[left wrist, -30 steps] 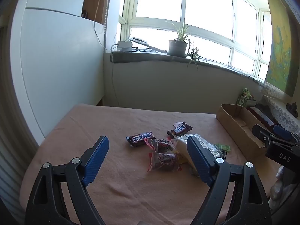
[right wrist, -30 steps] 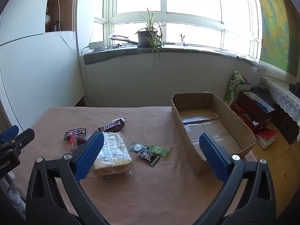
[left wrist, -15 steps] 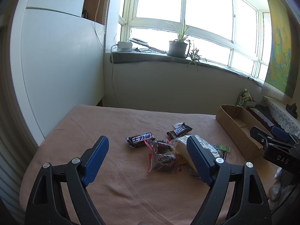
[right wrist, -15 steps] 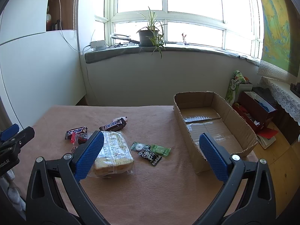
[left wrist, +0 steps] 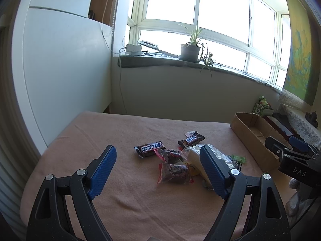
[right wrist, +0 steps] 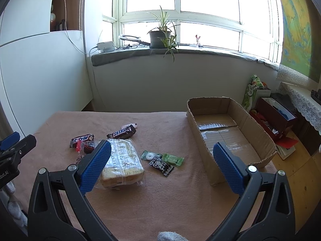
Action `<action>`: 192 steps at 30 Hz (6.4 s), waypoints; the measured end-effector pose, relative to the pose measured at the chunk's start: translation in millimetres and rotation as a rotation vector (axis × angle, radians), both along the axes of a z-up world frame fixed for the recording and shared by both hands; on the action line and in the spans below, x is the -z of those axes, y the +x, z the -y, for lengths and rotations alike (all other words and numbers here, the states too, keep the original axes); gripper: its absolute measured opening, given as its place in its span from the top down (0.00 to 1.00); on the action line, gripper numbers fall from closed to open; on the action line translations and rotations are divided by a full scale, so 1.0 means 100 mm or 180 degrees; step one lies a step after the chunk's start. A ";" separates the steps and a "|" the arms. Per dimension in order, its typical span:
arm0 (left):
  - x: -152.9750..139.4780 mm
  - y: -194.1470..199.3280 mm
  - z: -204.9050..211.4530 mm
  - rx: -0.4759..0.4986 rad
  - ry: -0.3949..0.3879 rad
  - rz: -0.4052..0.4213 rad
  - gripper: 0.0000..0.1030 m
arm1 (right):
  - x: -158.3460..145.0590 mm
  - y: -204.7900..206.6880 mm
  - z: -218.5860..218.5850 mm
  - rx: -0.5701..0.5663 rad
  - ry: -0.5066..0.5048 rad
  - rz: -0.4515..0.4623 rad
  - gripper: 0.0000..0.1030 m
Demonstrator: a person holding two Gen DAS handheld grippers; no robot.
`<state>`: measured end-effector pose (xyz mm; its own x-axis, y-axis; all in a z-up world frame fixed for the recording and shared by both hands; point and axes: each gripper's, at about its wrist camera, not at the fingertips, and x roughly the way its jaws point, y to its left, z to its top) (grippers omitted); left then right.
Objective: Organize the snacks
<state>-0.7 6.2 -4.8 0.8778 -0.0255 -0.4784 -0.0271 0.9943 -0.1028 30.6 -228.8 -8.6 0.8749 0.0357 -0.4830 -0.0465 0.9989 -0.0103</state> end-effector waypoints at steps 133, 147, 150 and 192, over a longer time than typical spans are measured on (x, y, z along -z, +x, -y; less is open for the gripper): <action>0.06 1.01 1.91 0.1642 -0.0517 -0.0661 0.58 | 0.03 1.03 1.12 -0.0849 0.1138 -0.1153 0.45; 0.17 1.34 2.73 0.2020 -0.0476 -0.0833 0.58 | 0.07 1.10 1.98 -0.0405 0.1101 -0.1140 0.45; 0.22 1.37 2.85 0.2080 -0.0437 -0.0901 0.58 | 0.14 1.12 2.13 -0.0326 0.1121 -0.1184 0.45; 0.03 0.96 2.15 0.1794 -0.0272 -0.0638 0.58 | -0.04 0.75 1.84 -0.0098 0.0655 -0.0941 0.40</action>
